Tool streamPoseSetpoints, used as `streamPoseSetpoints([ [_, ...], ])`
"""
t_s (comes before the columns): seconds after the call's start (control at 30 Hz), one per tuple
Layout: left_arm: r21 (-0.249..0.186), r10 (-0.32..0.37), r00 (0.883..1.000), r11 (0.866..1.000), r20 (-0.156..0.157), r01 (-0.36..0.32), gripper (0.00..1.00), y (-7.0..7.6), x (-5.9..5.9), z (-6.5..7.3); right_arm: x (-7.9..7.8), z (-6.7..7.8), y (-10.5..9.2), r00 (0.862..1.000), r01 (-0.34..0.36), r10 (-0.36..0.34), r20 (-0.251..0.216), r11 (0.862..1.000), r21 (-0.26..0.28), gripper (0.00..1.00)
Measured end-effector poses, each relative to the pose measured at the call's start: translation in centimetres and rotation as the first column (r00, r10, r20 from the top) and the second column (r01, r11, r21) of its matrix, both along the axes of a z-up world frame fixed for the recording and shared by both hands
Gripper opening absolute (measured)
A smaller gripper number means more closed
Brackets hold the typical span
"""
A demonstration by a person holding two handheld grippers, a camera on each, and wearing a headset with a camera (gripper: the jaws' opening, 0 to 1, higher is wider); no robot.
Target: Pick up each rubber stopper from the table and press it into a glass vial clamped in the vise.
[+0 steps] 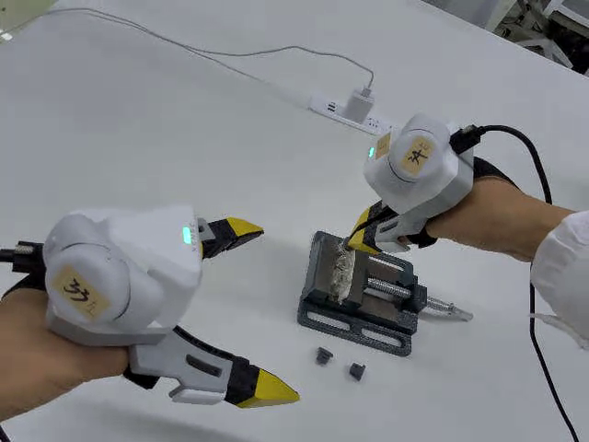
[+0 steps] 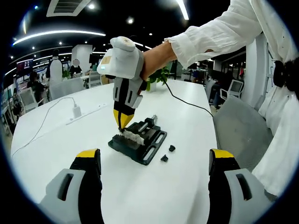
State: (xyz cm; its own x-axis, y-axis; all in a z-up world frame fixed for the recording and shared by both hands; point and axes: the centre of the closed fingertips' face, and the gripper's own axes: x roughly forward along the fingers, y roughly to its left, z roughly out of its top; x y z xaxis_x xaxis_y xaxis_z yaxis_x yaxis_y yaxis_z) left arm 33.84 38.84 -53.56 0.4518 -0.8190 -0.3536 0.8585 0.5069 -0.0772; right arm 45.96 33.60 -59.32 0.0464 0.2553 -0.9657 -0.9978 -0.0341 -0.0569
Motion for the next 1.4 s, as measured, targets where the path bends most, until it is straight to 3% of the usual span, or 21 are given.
streamPoseSetpoints([
  [0.33,0.011,-0.002,1.0,1.0,-0.004,0.002,0.95,0.2,-0.4,0.1,0.2,0.2,0.0,0.999,0.036,-0.037,0.011,0.998,0.049,0.01],
  [0.43,0.016,0.0,1.0,1.0,-0.002,0.0,0.95,0.3,-0.5,0.2,-0.1,0.9,0.4,0.999,0.049,-0.05,0.004,0.996,0.078,0.03],
  [0.83,0.035,-0.012,1.0,0.999,0.001,0.012,0.95,0.4,-1.1,0.5,-0.5,3.6,-0.5,0.991,0.113,-0.123,0.05,0.98,0.165,0.11],
  [1.13,0.054,-0.032,0.999,0.998,0.004,0.031,0.95,0.2,-1.4,0.7,-2.2,6.4,-2.4,0.97,0.204,-0.231,0.071,0.941,0.272,0.2],
  [1.4,0.074,-0.054,0.999,0.996,0.005,0.053,0.97,-0.1,-1.8,0.7,-3.9,7.0,-4.8,0.945,0.282,-0.322,0.059,0.892,0.352,0.3],
])
